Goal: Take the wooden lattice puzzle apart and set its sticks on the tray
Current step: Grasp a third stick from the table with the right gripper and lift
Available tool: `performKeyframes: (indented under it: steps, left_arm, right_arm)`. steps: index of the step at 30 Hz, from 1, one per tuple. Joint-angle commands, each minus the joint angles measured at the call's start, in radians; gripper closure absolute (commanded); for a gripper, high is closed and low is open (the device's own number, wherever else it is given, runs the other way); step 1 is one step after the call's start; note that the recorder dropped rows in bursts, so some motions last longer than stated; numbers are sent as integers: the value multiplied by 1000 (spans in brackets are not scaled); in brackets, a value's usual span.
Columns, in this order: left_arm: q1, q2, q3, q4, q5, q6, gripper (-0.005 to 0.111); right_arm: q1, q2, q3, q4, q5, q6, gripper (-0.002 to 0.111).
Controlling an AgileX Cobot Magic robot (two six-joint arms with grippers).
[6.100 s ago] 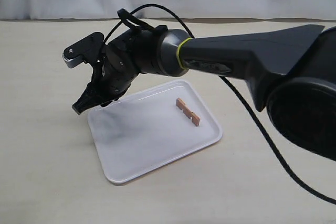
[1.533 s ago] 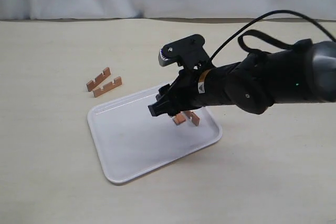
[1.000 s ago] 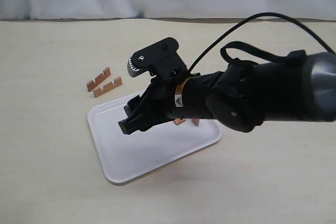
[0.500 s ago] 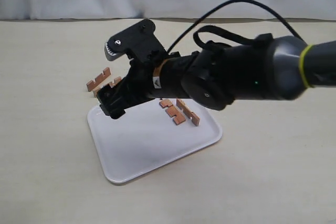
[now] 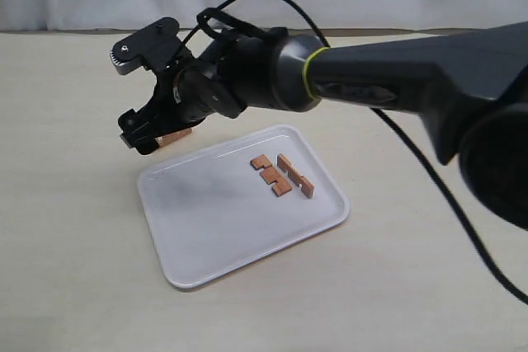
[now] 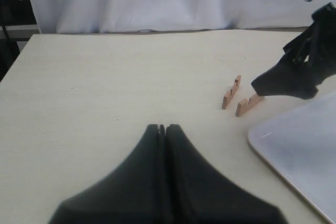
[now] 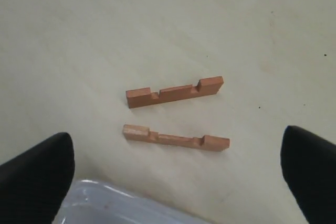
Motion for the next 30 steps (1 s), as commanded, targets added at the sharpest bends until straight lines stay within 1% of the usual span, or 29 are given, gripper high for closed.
performKeyframes:
  steps: [1,4,8,16,30]
  left_arm:
    - [0,-2,3,1,-8,-2,107]
    - [0,-2,3,1,-8,-2,107]
    - [0,-2,3,1,-12,-2,107]
    - [0,-2,3,1,-10,-2,107]
    - [0,-2,3,1,-10,-2,107]
  right_arm:
    - [-1,84,-108,-11,69,-1,4]
    - [-2,123,-150,-11,73,-1,3]
    - [-5,158,-177,-62,71,34,3]
    - [-49,178,-180,-67,62,120,4]
    - [-46,209,-180,-48,36,165,4]
